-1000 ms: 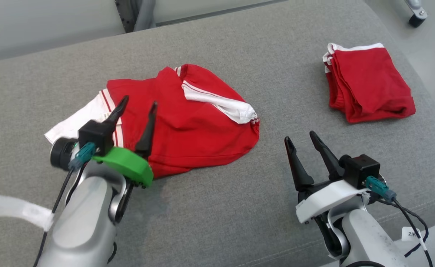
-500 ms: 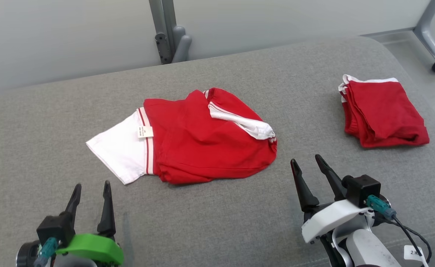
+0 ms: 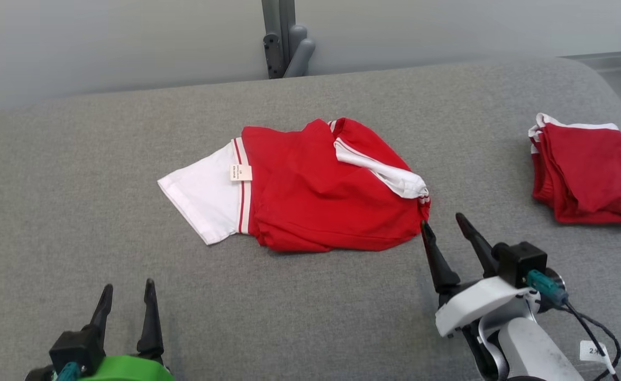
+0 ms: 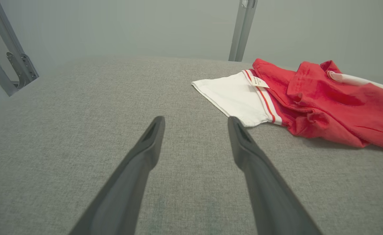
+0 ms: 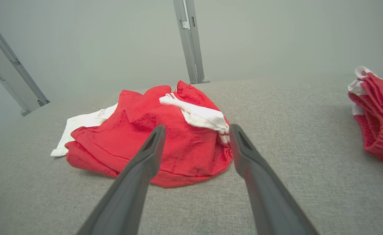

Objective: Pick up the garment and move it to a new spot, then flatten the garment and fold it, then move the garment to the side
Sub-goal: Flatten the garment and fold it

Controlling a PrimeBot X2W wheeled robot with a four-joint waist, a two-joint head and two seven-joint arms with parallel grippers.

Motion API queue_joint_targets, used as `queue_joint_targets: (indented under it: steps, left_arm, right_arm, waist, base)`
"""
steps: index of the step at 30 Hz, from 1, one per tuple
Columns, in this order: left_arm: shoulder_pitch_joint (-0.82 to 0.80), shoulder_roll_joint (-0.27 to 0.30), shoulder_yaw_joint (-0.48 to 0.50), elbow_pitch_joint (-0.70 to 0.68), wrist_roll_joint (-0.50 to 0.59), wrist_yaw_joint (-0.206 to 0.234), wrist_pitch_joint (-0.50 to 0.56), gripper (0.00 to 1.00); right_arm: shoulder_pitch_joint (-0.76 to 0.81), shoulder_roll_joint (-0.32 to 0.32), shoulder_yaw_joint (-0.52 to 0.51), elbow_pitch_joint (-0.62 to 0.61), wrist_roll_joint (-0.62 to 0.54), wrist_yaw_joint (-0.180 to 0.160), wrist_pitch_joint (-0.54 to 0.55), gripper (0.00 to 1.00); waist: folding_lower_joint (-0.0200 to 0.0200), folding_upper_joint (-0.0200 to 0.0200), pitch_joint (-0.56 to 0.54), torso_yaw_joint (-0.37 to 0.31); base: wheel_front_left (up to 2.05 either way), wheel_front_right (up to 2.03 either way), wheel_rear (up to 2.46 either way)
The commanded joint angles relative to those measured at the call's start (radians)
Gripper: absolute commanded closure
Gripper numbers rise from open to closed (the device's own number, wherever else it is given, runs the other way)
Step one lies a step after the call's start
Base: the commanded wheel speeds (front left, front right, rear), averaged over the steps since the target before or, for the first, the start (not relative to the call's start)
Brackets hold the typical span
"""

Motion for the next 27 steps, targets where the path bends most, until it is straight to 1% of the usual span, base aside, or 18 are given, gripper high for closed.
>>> queue_joint_targets:
  steps: [1, 3, 9, 13, 18, 19, 20, 21, 27]
  left_arm:
    - [-0.033, -0.001, -0.006, -0.007, 0.009, -0.004, 0.000, 0.00]
    - [-0.062, -0.002, -0.026, -0.004, 0.002, -0.011, 0.000, 0.00]
    - [-0.103, -0.002, -0.060, 0.012, -0.034, -0.013, 0.000, 0.00]
    - [-0.117, -0.002, -0.067, 0.022, -0.041, -0.016, 0.000, 0.00]
    - [-0.126, -0.002, -0.068, 0.027, -0.048, -0.017, 0.000, 0.00]
    - [-0.127, -0.002, -0.069, 0.027, -0.050, -0.017, 0.000, 0.00]
    - [-0.128, -0.002, -0.072, 0.027, -0.053, -0.017, 0.000, 0.00]
    - [-0.130, -0.002, -0.074, 0.028, -0.055, -0.017, 0.000, 0.00]
    - [-0.128, -0.002, -0.084, 0.028, -0.064, -0.018, 0.000, 0.00]
  right_arm:
    - [-0.030, -0.002, -0.005, 0.004, -0.012, -0.001, 0.000, 0.00]
    - [-0.079, -0.002, -0.019, 0.030, -0.045, -0.001, 0.000, 0.00]
    - [-0.187, -0.002, -0.068, 0.132, -0.121, -0.001, 0.000, 0.00]
    - [-0.236, -0.002, -0.094, 0.199, -0.169, -0.001, 0.000, 0.00]
    - [-0.271, -0.003, -0.113, 0.260, -0.207, -0.002, 0.000, 0.00]
    - [-0.276, -0.004, -0.124, 0.267, -0.212, -0.002, 0.000, 0.12]
    - [-0.281, -0.003, -0.132, 0.275, -0.220, -0.001, 0.000, 0.76]
    - [-0.284, -0.002, -0.142, 0.277, -0.219, -0.002, 0.000, 1.00]
    - [-0.269, -0.003, -0.181, 0.226, -0.192, -0.002, 0.000, 1.00]
  waist:
    - [0.0000, 0.0000, 0.047, 0.037]
    - [0.0000, 0.0000, 0.085, 0.060]
    - [0.0000, 0.0000, 0.145, 0.107]
    - [0.0000, 0.0000, 0.168, 0.134]
    - [0.0000, 0.0000, 0.182, 0.149]
    - [0.0000, 0.0000, 0.184, 0.151]
    - [0.0000, 0.0000, 0.185, 0.153]
    - [0.0000, 0.0000, 0.185, 0.154]
    - [0.0000, 0.0000, 0.178, 0.146]
  base:
    - [0.00, 0.00, 0.00]
    - [0.00, 0.00, 0.00]
    - [0.00, 0.00, 0.00]
    - [0.00, 0.00, 0.00]
    - [0.00, 0.00, 0.00]
    - [0.00, 0.00, 0.00]
    - [0.00, 0.00, 0.00]
    - [0.00, 0.00, 0.00]
    - [0.00, 0.00, 0.00]
